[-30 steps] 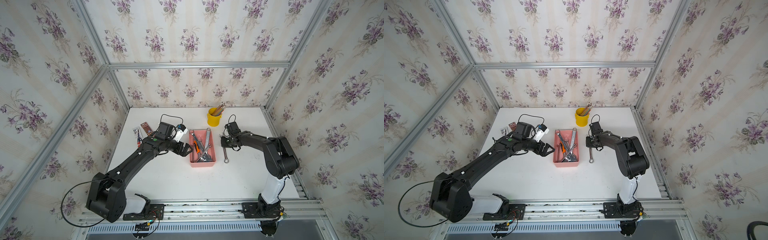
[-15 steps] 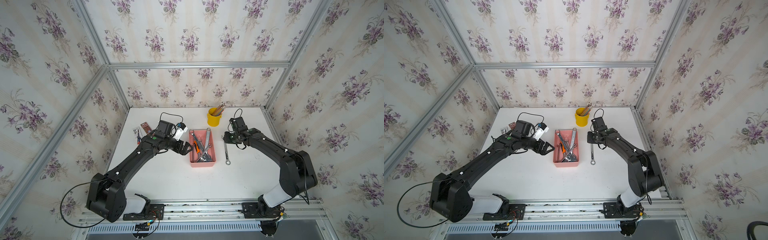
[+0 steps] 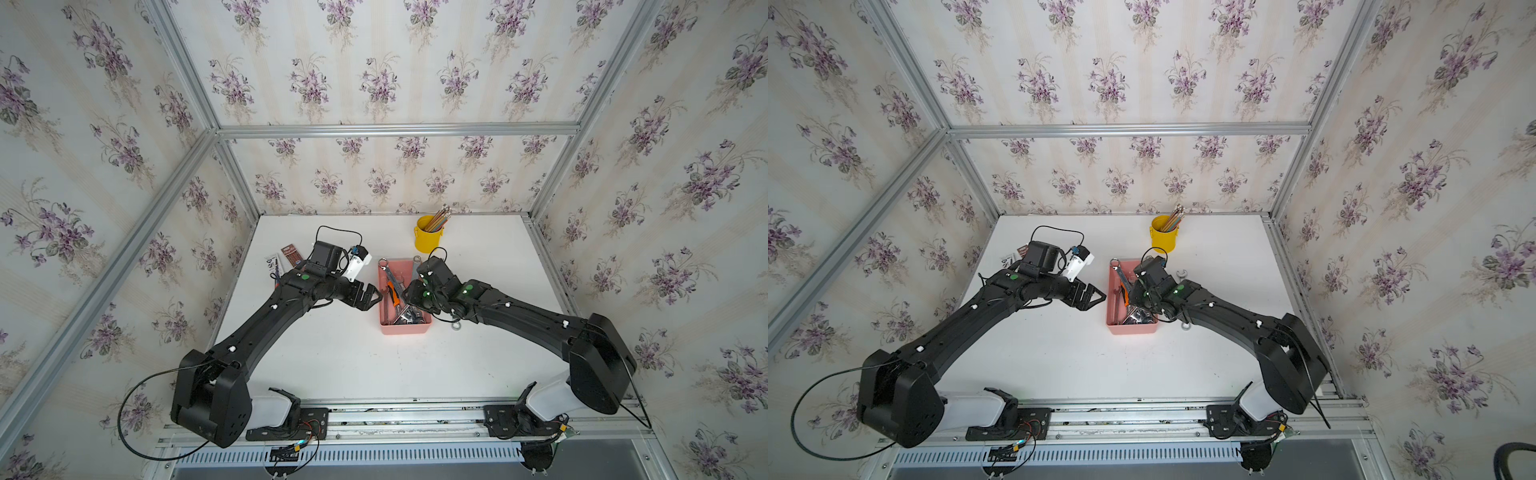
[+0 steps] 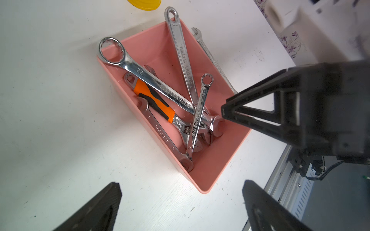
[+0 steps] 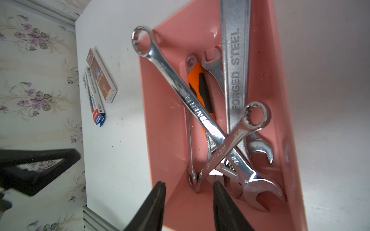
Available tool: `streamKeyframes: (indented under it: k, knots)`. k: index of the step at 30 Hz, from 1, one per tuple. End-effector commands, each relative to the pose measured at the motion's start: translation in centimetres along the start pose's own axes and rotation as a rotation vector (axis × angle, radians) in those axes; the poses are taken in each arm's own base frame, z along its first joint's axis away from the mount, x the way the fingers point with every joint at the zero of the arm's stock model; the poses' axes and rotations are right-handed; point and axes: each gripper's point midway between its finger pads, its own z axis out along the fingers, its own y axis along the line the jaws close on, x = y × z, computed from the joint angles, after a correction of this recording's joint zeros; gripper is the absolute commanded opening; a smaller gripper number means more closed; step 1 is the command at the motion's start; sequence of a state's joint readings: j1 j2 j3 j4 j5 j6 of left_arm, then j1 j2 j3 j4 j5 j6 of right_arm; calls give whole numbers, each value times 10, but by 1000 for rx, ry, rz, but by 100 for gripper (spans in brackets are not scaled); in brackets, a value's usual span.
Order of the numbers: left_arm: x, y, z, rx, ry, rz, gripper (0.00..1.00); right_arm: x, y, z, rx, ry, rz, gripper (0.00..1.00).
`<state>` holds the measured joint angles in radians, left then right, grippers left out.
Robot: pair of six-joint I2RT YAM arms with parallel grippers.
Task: Take out the wrench from the storage box
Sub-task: Pick up the wrench from the storage box.
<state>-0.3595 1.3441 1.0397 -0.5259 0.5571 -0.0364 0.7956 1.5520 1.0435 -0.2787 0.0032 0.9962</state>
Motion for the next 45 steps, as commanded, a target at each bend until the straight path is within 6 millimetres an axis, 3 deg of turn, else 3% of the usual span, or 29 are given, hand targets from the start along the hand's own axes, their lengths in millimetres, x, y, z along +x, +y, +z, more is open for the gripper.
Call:
streamKeyframes:
  k: [1, 12, 19, 26, 38, 45]
  knots:
    - [-3, -2, -3, 6, -17, 14, 99, -11, -1, 11, 11, -61, 87, 44]
    - [2, -2, -8, -9, -28, 11, 99, -15, -30, 39, 164, -72, 85, 42]
    - [5, -1, -6, -8, -23, 4, 99, -14, -35, 48, 180, -66, 88, 40]
    - [6, -1, -6, -8, -24, 3, 99, -23, -34, 56, 158, -78, 106, 31]
    - [2, -1, -6, -10, -17, 8, 99, -31, -15, 46, 99, -96, 82, 4]
    - [-3, -2, -6, 1, -21, 6, 99, -43, 1, 19, 77, -149, 33, 0]
